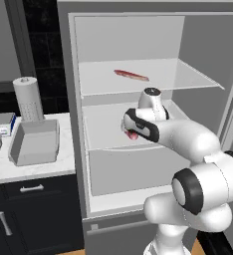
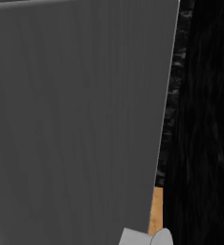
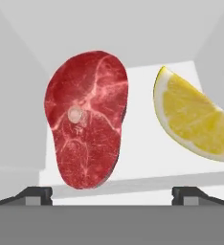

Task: Place one lemon wedge and one steak in each tupperware on the nearby counter, to pack two identical lunches.

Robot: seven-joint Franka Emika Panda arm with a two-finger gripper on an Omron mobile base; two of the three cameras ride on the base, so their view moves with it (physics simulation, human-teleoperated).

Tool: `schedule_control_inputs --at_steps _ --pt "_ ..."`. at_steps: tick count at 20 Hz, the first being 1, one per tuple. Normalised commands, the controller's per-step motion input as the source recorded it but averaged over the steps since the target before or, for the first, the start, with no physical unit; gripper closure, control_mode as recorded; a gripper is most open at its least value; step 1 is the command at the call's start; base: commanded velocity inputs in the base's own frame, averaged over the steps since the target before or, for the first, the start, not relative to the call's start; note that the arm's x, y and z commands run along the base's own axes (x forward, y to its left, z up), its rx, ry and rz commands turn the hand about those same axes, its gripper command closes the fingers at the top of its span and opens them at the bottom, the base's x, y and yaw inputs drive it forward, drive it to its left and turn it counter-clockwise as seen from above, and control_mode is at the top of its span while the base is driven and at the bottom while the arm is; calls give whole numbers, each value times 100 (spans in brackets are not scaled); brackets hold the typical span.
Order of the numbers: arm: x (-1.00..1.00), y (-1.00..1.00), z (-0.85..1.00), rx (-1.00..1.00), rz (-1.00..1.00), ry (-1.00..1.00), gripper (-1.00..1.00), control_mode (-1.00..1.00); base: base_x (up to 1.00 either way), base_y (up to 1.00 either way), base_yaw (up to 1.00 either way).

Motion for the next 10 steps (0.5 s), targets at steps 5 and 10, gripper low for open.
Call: schedule_control_inputs --at_steps 5,10 --pt "11 20 -8 -2 0 0 -100 -100 0 0 0" --pt "3 6 -7 -5 0 0 -100 -100 0 0 0"
